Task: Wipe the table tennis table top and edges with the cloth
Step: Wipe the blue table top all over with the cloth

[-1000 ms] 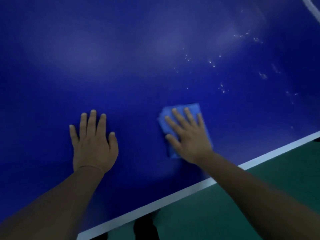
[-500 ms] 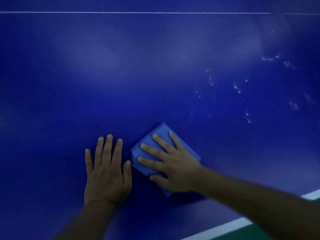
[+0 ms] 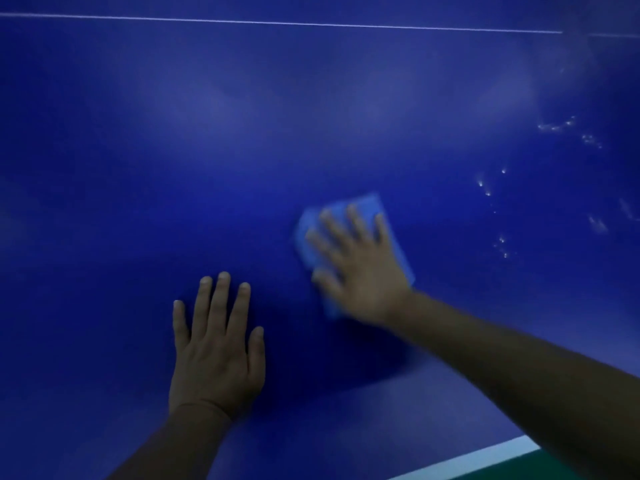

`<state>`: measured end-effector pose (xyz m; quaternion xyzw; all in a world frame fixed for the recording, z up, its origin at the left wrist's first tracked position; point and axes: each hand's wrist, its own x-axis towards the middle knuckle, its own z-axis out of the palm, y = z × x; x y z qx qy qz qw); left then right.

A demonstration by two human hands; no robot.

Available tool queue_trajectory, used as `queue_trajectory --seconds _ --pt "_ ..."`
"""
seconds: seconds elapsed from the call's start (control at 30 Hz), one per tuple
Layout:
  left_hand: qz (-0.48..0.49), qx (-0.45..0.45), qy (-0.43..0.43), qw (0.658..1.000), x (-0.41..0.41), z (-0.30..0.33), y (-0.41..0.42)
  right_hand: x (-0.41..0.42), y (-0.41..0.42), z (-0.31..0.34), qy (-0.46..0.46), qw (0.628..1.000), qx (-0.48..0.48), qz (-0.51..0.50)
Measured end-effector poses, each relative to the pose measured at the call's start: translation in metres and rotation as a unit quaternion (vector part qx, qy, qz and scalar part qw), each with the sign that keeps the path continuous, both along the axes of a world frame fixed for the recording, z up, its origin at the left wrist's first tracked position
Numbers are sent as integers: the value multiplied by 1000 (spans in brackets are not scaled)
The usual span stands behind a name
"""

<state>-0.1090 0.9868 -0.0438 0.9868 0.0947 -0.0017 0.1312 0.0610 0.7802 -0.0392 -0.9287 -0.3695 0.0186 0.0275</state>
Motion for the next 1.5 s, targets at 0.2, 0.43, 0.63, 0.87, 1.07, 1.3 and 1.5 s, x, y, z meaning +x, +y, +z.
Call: queue_trajectory --seconds 0.2,0.43,0.63,0.87,1.07,1.3,1.5 --pt "0 6 7 1000 0 0 -1 1 -73 8 31 943 -29 331" --pt "4 9 23 1000 -1 2 -1 136 -86 14 42 974 -36 -219" --pt "4 2 22 1000 -1 0 1 -19 -88 4 1 992 -45 118" --pt "0 -2 23 1000 0 2 -1 25 -148 9 19 975 -95 198" --pt "0 -7 28 1000 1 3 0 61 -96 10 49 977 -40 -205" --pt "3 -13 27 1000 0 7 -1 -165 -39 1 5 992 23 -121" --pt "2 -7 25 1000 -3 9 -2 -215 -109 0 17 996 -1 -84"
